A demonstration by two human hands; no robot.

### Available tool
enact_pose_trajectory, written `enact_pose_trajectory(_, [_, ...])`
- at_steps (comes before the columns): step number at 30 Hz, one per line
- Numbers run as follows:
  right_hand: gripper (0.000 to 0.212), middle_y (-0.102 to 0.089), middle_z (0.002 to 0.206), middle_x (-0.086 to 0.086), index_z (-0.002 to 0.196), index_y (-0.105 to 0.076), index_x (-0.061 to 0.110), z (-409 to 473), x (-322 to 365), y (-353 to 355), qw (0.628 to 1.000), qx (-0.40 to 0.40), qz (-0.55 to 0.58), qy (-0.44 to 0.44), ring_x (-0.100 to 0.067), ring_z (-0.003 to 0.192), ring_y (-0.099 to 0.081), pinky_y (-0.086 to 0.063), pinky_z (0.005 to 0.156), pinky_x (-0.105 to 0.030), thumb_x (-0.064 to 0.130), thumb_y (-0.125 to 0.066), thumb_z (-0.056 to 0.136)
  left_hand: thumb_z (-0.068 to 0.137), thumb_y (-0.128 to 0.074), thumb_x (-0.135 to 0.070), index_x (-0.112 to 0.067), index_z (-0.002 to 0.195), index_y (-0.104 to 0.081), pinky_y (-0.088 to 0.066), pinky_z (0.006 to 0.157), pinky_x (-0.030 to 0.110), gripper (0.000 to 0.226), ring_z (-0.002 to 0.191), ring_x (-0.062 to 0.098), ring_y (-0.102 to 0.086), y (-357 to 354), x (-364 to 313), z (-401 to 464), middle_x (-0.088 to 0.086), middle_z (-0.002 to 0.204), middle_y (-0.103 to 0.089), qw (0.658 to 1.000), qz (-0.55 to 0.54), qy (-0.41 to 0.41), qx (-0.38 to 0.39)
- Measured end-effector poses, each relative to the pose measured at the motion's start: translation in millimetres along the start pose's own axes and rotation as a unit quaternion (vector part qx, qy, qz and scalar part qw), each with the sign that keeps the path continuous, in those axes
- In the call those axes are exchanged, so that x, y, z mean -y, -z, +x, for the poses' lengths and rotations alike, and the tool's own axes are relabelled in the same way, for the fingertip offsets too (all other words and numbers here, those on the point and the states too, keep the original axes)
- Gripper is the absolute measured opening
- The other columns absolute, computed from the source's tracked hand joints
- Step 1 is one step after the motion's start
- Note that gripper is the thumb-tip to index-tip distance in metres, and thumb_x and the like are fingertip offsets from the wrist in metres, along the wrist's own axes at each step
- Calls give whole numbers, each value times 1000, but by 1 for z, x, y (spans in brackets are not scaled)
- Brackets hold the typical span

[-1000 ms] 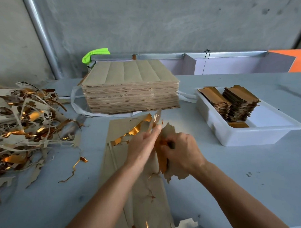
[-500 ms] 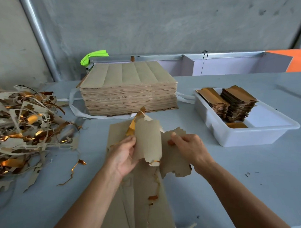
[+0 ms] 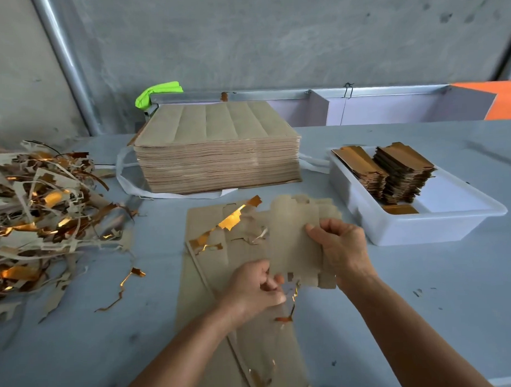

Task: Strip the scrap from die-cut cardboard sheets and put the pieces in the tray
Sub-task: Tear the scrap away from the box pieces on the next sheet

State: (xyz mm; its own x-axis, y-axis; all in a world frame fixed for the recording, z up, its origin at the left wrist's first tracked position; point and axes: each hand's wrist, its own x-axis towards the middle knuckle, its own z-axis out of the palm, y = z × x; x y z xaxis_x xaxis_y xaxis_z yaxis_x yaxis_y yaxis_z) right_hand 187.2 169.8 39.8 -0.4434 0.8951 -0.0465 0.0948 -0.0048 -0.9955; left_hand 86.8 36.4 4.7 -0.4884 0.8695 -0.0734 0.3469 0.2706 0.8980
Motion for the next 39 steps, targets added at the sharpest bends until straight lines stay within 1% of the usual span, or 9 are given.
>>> enact_pose_trajectory(6, [31, -50, 71, -10, 60, -47, 14, 6, 3, 20, 998, -38, 47, -25, -24, 69, -46, -50, 69, -46, 12, -69, 83, 81, -56, 1, -22, 73, -61, -42, 59, 11, 25, 62, 3, -54, 24, 5, 4, -11, 66, -57, 983, 174, -5, -56])
enact_pose_trajectory(10, [33, -51, 70, -10, 59, -47, 14, 3, 3, 20, 997, 32, 72, -23, -24, 71, -48, -43, 67, -40, 10, -66, 85, 95, -50, -14, -18, 81, -59, -48, 73, 28, 17, 76, 20, -61, 26, -3, 11, 2, 78, -66, 986, 1, -18, -168])
enact_pose_trajectory(13, [20, -60, 73, -9, 69, -56, 8, -2, 0, 16, 993, 92, 79, 7, -24, 73, -55, -46, 67, -37, 12, -65, 86, 90, -59, -34, -19, 97, -61, -49, 80, 28, 17, 85, 11, -63, 20, -18, 19, -3, 89, -67, 985, -56, -39, -157])
enact_pose_trajectory(17, [10, -70, 77, 2, 74, -66, 15, -7, -3, 17, 987, 104, 74, 97, -13, 72, -64, -54, 62, -28, 15, -70, 83, 86, -66, -7, -13, 84, -63, -43, 66, 26, 6, 64, 8, -54, 7, -21, 18, -3, 68, -60, 981, -132, -52, -133])
enact_pose_trajectory(21, [16, -67, 72, 13, 72, -68, 23, -7, -7, 24, 991, 47, 48, 119, -5, 70, -61, -57, 64, -39, 13, -69, 84, 91, -54, -1, -14, 73, -52, -49, 63, 28, 22, 69, 9, -58, 22, -7, 15, -9, 69, -64, 903, -375, -14, -207])
enact_pose_trajectory(24, [20, -66, 77, 13, 74, -68, 22, -9, -7, 28, 991, 45, 27, 126, -8, 74, -63, -59, 65, -47, 5, -67, 85, 93, -50, -3, -17, 74, -51, -52, 59, 28, 24, 71, 11, -63, 34, -4, 14, -9, 77, -69, 869, -449, -16, -207])
enact_pose_trajectory(29, [20, -66, 74, 12, 78, -69, 19, -12, -3, 20, 991, 53, 25, 122, -6, 73, -61, -57, 65, -40, 5, -61, 90, 91, -53, -6, -16, 78, -58, -52, 49, 27, 16, 70, 15, -67, 20, -21, 14, -2, 84, -71, 880, -460, -29, -113])
enact_pose_trajectory(33, [31, -67, 74, -1, 78, -68, 8, -17, 0, 15, 988, 93, 76, 94, -9, 67, -60, -51, 63, -34, 34, -59, 91, 94, -53, -9, -12, 90, -61, -54, 55, 30, 8, 69, 23, -66, -5, -29, 15, 6, 89, -71, 918, -386, -20, -85])
enact_pose_trajectory(39, [21, -61, 64, -1, 67, -58, 10, -13, -1, 14, 982, 57, 173, 48, -12, 60, -55, -47, 50, -26, 13, -64, 87, 93, -57, -12, -10, 103, -61, -55, 69, 30, 12, 73, 23, -68, -24, -26, 7, 10, 89, -71, 950, -310, -15, -38])
